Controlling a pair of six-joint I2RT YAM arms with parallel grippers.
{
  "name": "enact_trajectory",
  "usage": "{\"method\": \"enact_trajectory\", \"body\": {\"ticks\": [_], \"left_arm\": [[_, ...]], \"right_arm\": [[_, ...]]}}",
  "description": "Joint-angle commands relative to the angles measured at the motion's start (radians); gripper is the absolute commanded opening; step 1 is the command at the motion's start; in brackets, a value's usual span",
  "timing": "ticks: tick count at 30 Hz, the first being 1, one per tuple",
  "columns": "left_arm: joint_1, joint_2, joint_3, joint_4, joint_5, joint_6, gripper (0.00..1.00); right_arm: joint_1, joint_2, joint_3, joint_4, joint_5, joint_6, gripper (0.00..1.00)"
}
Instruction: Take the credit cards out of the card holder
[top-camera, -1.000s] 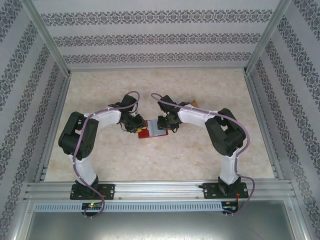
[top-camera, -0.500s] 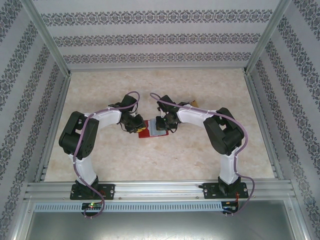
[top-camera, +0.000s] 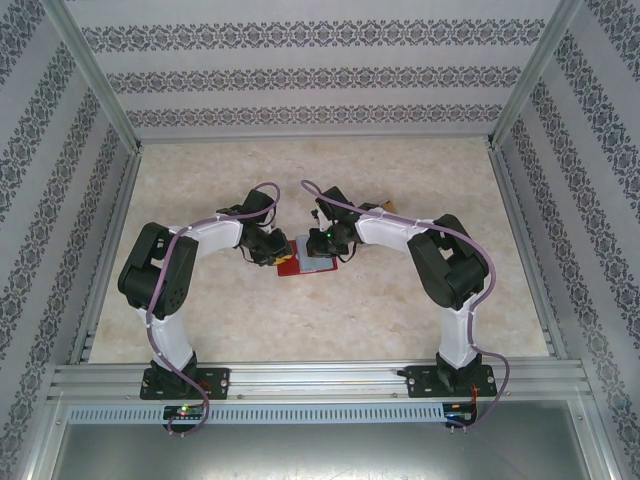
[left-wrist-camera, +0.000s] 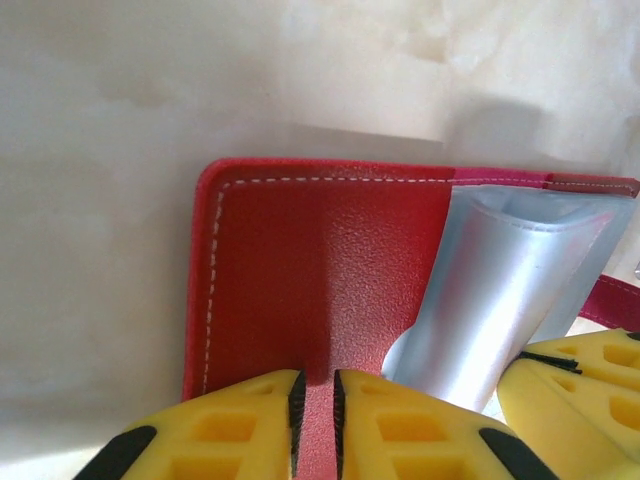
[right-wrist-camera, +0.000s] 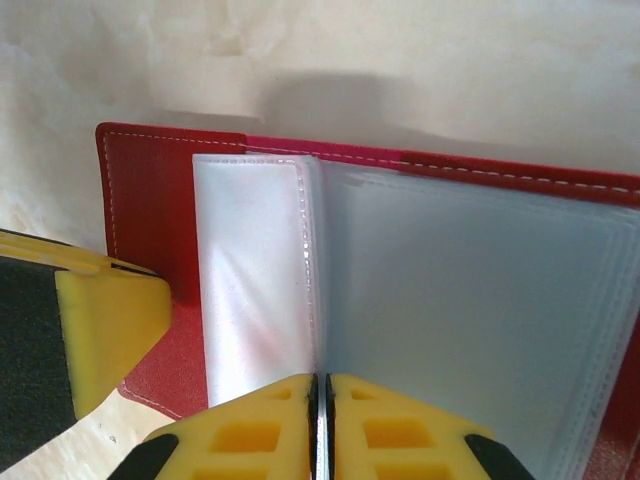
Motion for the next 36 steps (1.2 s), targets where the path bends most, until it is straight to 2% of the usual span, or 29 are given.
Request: {"method": "enact_trajectory", "body": {"ticks": [1, 5, 11, 14, 19, 25, 27, 30, 34, 36], "left_arm": [[-0.011, 0.010, 0.026, -0.055, -0.042, 0.050, 0.23], [-0.012, -0.032, 0.063, -0.066, -0.031, 0.071, 0.32], [-0.009, -0.098, 0.115, -0.096, -0.050, 0.092, 0.52], [-0.004, -0.128, 0.130, -0.124, -0.093, 0.100, 0.61], [0.018, -0.219, 0.135, -0.191, -0.246, 0.121, 0.79], [0.053, -0.378, 0.101, -0.219, -0.454, 0.193, 0.99], [0.062, -0.436, 0.071, -0.208, -0.532, 0.227, 0.99], [0.079, -0.534, 0.012, -0.168, -0.646, 0.264, 0.99], [0.114, -0.633, -0.072, -0.110, -0.774, 0.303, 0.99], [0.138, -0.664, -0.116, -0.075, -0.805, 0.335, 0.99]], "right_arm": [[-0.007, -0.033, 0.000, 0.012, 0.001, 0.005, 0.15], [-0.011, -0.088, -0.026, 0.017, 0.012, -0.013, 0.18], [-0.010, -0.181, -0.075, 0.031, 0.056, -0.035, 0.25], [-0.012, -0.224, -0.096, 0.037, 0.099, -0.044, 0.37], [-0.025, -0.315, -0.133, 0.054, 0.192, -0.046, 0.57], [-0.072, -0.462, -0.202, 0.088, 0.334, -0.066, 0.71], [-0.099, -0.515, -0.220, 0.089, 0.379, -0.078, 0.76], [-0.145, -0.605, -0.244, 0.089, 0.460, -0.127, 0.98], [-0.216, -0.714, -0.265, 0.074, 0.572, -0.200, 0.98], [-0.247, -0.761, -0.277, 0.068, 0.649, -0.225, 0.98]]}}
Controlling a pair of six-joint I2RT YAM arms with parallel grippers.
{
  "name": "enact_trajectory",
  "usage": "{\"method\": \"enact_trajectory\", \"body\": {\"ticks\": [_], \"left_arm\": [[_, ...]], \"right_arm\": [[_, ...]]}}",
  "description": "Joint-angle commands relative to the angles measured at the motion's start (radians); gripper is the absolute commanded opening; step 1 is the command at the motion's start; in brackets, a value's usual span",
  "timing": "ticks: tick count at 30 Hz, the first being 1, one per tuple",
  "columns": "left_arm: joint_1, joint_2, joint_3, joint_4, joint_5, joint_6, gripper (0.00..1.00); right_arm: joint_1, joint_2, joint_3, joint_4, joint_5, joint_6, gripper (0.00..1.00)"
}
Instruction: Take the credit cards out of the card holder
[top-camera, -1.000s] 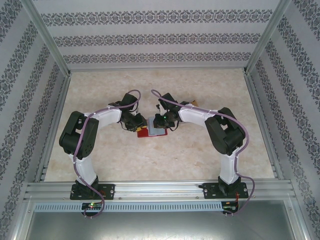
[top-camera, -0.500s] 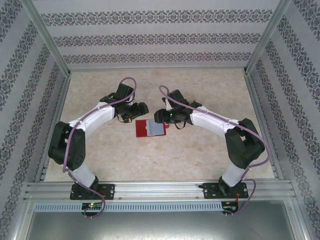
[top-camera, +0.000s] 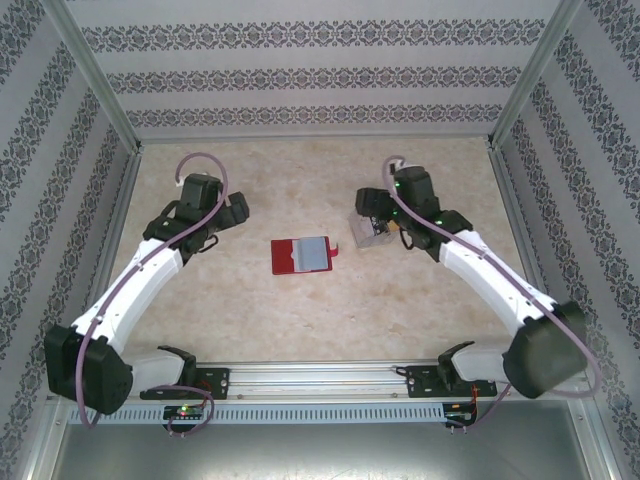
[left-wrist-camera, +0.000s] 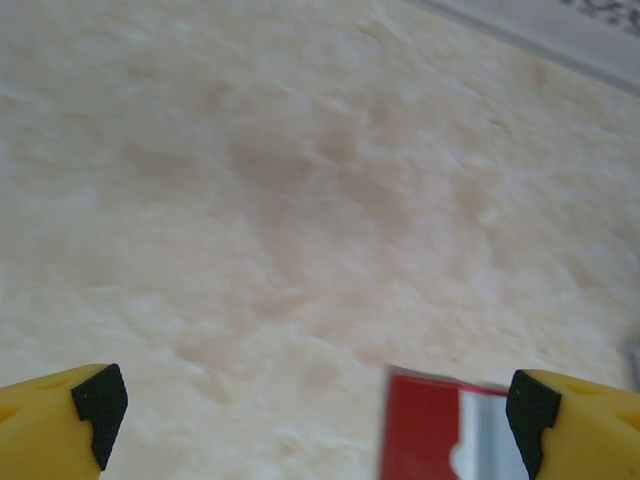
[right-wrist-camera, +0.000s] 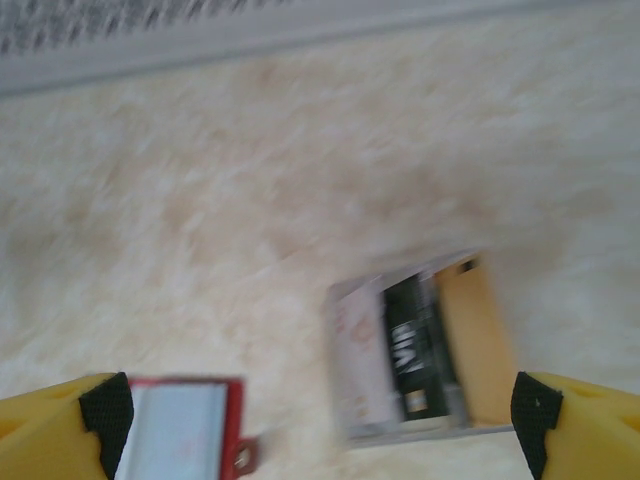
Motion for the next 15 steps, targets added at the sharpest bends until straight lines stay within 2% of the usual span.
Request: {"method": "enact_trajectory", "body": {"ticks": [1, 5, 7, 10, 13, 15], "left_arm": [[0.042, -0.046, -0.078, 0.076, -0.155, 0.095, 0.99], [0.080, -0.093, -0.182, 0.159, -0.219, 0.130, 0.99], [0.110, -0.115, -0.242, 0.207, -0.245, 0.131, 0.99], [0.155, -0.141, -0.313, 0.277, -0.286, 0.123, 0.99], [0.173, -0.159, -0.394, 0.413, -0.297, 0.213, 0.99], [0.176, -0.170, -0.438, 0.495, -0.321, 0.255, 0.99]], "right_arm": [[-0.043, -0.082, -0.033, 0.003, 0.210, -0.085, 0.98], [-0.094, -0.149, -0.065, -0.017, 0.420, -0.087, 0.98], [-0.145, -0.171, -0.086, -0.034, 0.457, -0.091, 0.98], [-0.182, -0.232, -0.199, 0.084, 0.529, -0.165, 0.98], [-0.232, -0.279, -0.311, 0.202, 0.599, -0.201, 0.98], [-0.276, -0.285, -0.351, 0.209, 0.604, -0.192, 0.98]]}}
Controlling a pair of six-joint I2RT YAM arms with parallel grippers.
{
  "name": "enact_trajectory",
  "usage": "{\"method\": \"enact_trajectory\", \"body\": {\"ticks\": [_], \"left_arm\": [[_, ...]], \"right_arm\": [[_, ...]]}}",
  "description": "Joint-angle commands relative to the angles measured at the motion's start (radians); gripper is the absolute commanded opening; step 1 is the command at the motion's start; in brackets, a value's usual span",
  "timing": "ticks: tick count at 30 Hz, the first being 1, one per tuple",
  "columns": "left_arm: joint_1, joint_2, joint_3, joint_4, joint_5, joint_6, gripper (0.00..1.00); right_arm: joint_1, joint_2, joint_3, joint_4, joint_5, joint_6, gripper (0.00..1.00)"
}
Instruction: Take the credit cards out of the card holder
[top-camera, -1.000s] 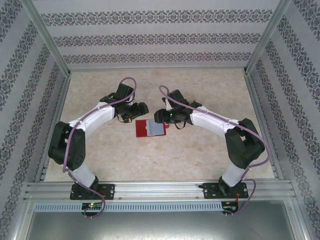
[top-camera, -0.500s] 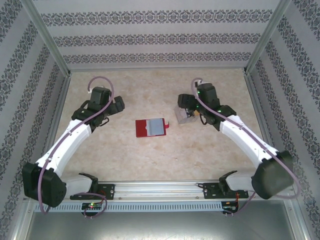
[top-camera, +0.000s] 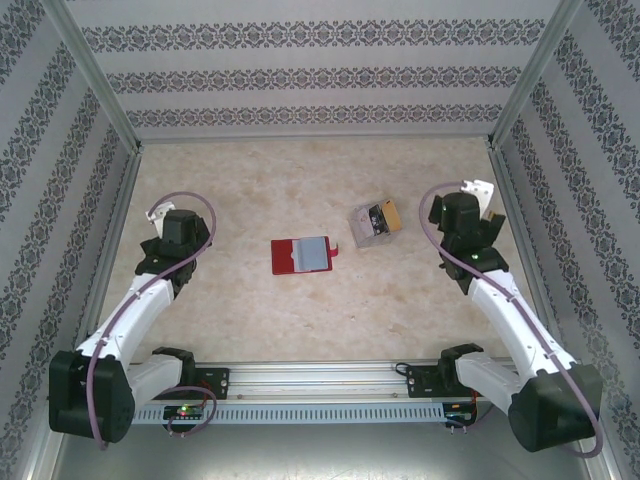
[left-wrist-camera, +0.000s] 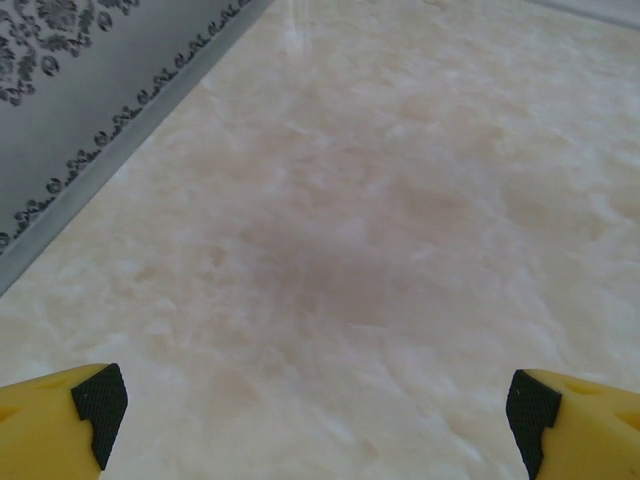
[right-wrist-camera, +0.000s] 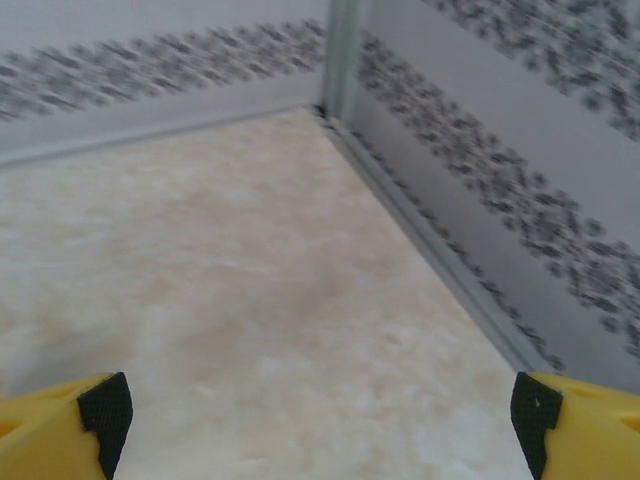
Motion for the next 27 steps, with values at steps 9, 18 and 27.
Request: {"method": "enact_trajectory", "body": {"ticks": [9, 18, 27], "left_arm": [[0.149, 0.028, -0.174, 0.423, 0.133, 0.240, 0.99], [0.179, 0.147, -0.257, 0.691, 0.354, 0.338, 0.99], [0.191, 0.248, -0.266, 0.844, 0.437, 0.374, 0.99]], "right_arm": [[-0.128, 0.054, -0.273, 0.355, 0.027, -0.068, 0.98], [-0.127, 0.141, -0.389, 0.683, -0.230, -0.162, 0.98], [-0.126, 0.243, -0.426, 0.894, -0.379, -0.206, 0.98]]}}
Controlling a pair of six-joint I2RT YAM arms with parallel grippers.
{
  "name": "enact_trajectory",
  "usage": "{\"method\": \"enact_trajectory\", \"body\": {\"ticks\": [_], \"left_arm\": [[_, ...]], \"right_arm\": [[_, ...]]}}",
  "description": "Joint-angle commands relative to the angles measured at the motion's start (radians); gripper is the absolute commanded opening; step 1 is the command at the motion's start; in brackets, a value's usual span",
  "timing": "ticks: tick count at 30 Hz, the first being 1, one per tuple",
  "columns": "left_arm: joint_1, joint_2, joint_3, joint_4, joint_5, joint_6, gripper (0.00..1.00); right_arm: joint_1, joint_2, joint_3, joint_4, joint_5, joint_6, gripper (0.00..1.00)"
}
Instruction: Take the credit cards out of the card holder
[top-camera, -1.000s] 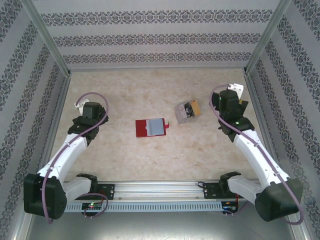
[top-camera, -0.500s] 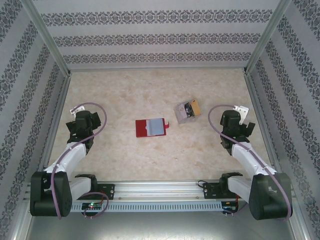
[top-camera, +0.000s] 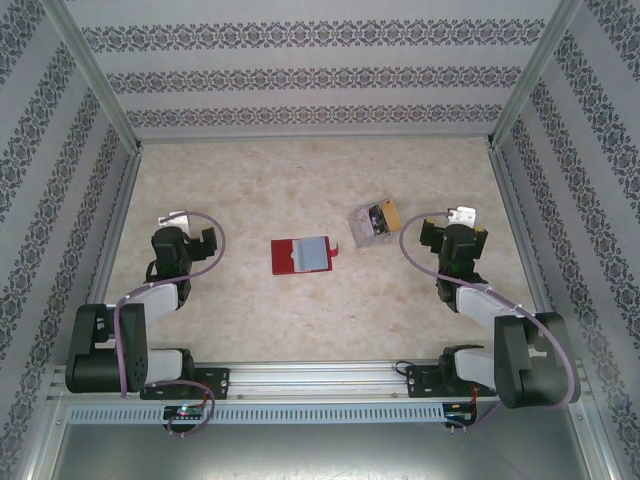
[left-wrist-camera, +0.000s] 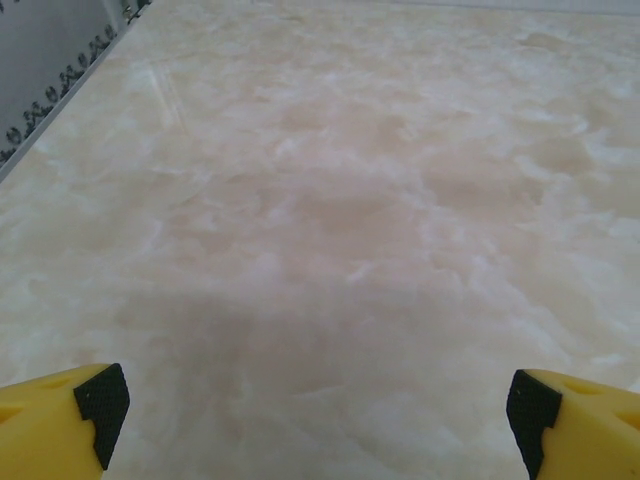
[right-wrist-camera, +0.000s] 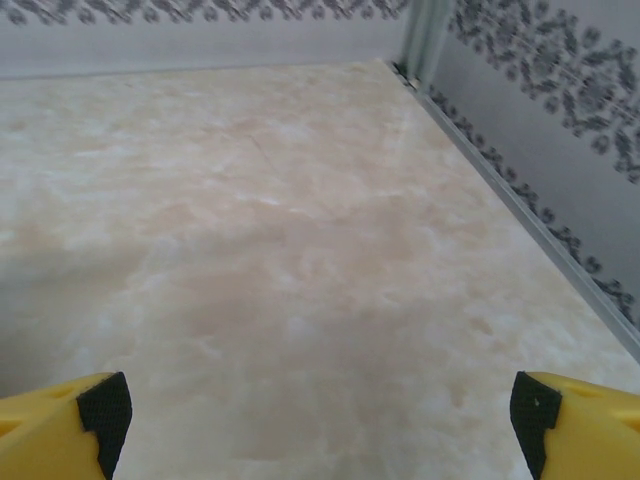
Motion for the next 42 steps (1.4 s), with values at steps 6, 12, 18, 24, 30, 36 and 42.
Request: {"method": "enact_trajectory", "body": {"ticks": [6, 12, 18, 24, 30, 36, 42], "left_arm": [[0.015, -0.006, -0.056, 0.192, 0.094, -0.015, 0.99], [0.014, 0.047, -0.056, 0.270, 0.100, -0.061, 0.99], [-0.002, 0.136, -0.042, 0.335, 0.093, -0.036, 0.99], [-0.024, 0.230, -0.051, 0.432, 0.094, -0.012, 0.99], [-0.051, 0.241, -0.007, 0.363, 0.043, 0.006, 0.99], [-0.090, 0.250, 0.025, 0.312, -0.068, 0.016, 0.99], [-0.093, 0.251, 0.030, 0.305, -0.046, 0.026, 0.99]], "right_arm": [[-0.009, 0.082, -0.033, 0.238, -0.141, -0.033, 0.98], [-0.008, 0.156, -0.024, 0.298, -0.147, -0.029, 0.98], [-0.003, 0.201, -0.021, 0.337, -0.114, -0.017, 0.98], [0.021, 0.283, -0.018, 0.421, -0.079, -0.037, 0.98], [0.037, 0.270, -0.005, 0.365, -0.050, -0.046, 0.98], [0.022, 0.274, -0.005, 0.353, -0.067, -0.033, 0.98], [0.017, 0.273, -0.005, 0.348, -0.076, -0.031, 0.98]]}}
